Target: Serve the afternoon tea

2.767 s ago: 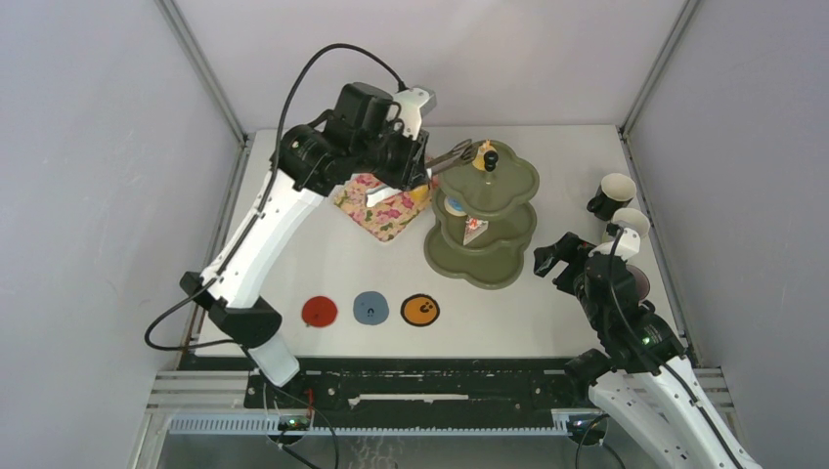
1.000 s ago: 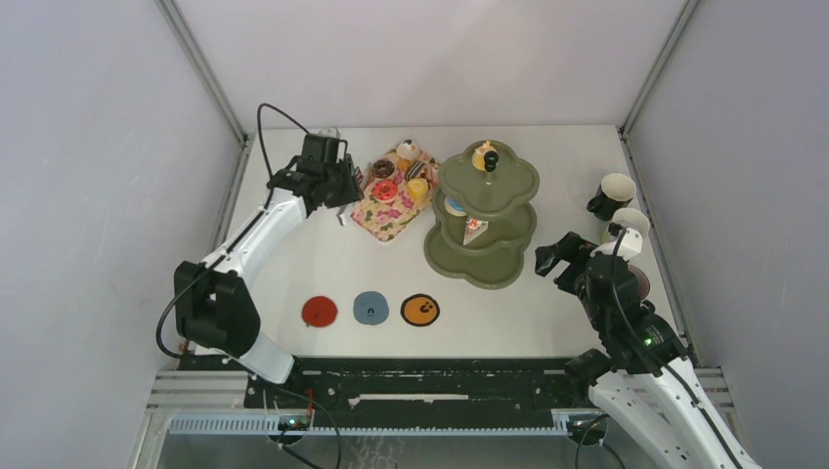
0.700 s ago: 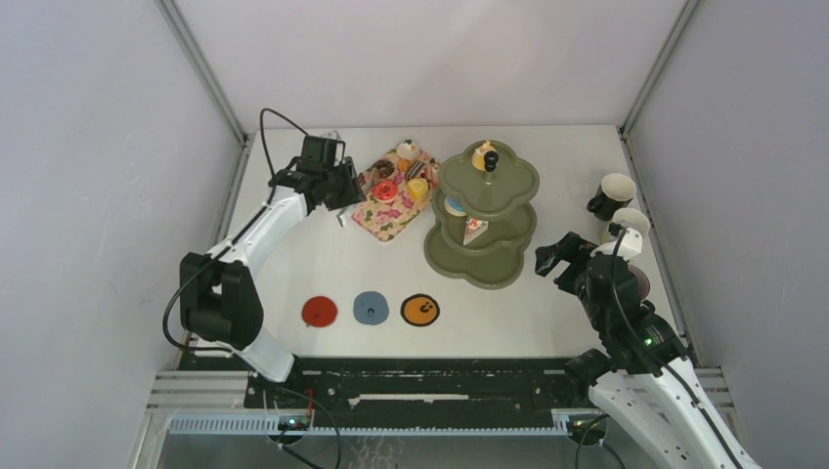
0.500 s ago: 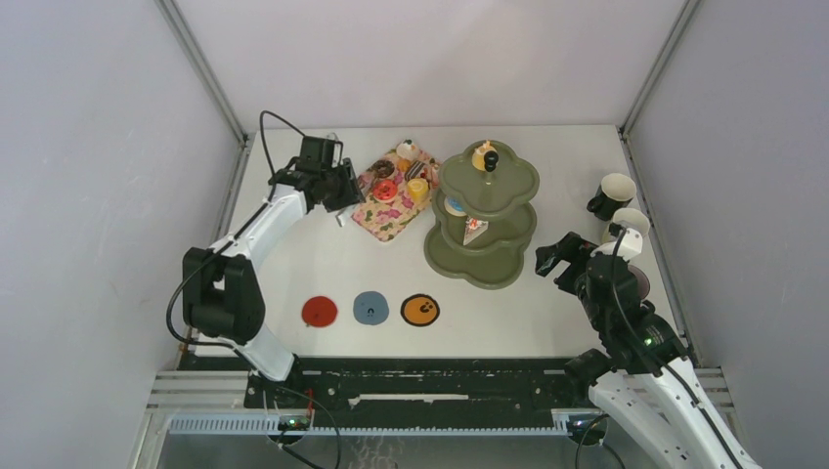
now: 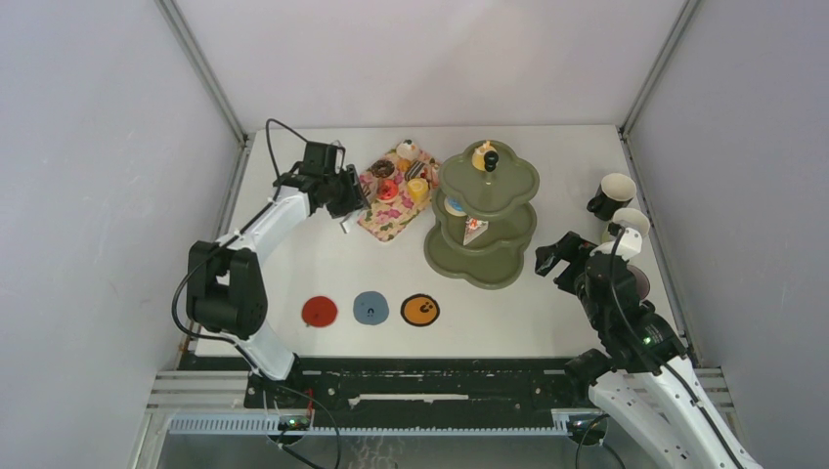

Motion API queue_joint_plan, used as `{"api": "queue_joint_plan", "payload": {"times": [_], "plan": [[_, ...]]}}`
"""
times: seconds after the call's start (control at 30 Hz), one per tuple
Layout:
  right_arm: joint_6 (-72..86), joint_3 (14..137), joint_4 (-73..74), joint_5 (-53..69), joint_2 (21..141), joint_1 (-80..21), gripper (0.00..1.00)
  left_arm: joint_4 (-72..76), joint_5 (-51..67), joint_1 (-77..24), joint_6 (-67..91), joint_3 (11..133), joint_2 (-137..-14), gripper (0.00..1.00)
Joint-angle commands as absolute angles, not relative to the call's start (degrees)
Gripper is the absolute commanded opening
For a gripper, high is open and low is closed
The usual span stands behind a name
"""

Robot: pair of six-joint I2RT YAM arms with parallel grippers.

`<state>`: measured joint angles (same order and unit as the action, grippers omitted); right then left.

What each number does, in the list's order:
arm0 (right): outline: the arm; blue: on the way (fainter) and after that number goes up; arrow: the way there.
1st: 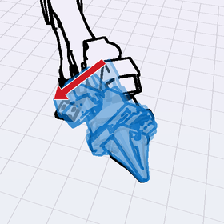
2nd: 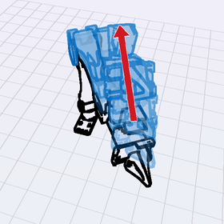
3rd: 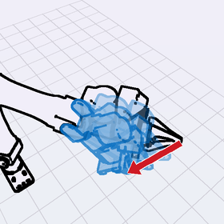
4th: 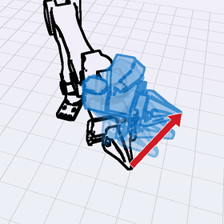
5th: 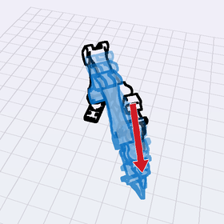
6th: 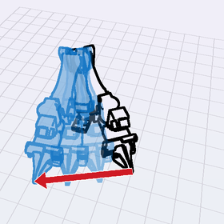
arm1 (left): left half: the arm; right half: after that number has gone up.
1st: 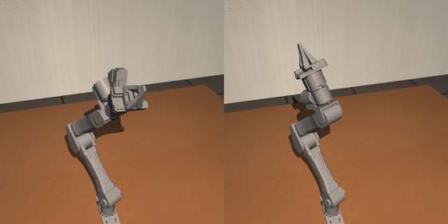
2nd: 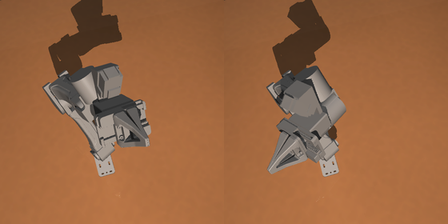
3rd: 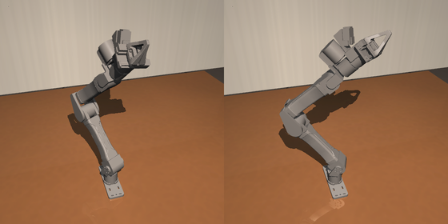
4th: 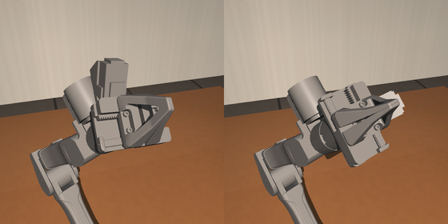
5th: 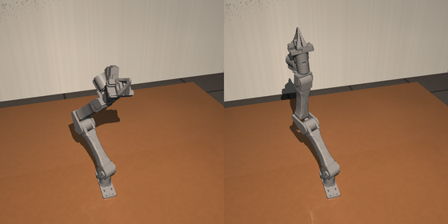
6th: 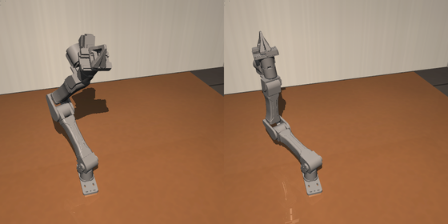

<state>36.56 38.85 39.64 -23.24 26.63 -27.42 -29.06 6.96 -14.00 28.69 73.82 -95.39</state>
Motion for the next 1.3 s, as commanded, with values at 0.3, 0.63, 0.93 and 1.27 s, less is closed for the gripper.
{"api": "queue_joint_plan", "payload": {"times": [0.3, 0.63, 0.93, 1.27], "plan": [[37.4, 41.3, 38.56, -23.59, 26.51, -27.63, 0.93, -25.4, 11.32, -12.67, 31.34, 72.28, -94.83, 0.3], [37.54, 41.29, 38.67, -23.64, 26.68, -27.6, 0.93, -28.46, 12.22, -12.56, 29.96, 73.4, -89.72, 0.03], [37.81, 41.25, 38.5, -23.55, 27.24, -27.72, 0.93, -33.04, 12.85, -12.6, 27.25, 73.69, -83.19, 0.0], [38.01, 41.22, 37.94, -23.41, 27.65, -27.75, 0.93, -42.38, 14.92, -14.57, 20.32, 84.53, -72.35, 0.0]]}}
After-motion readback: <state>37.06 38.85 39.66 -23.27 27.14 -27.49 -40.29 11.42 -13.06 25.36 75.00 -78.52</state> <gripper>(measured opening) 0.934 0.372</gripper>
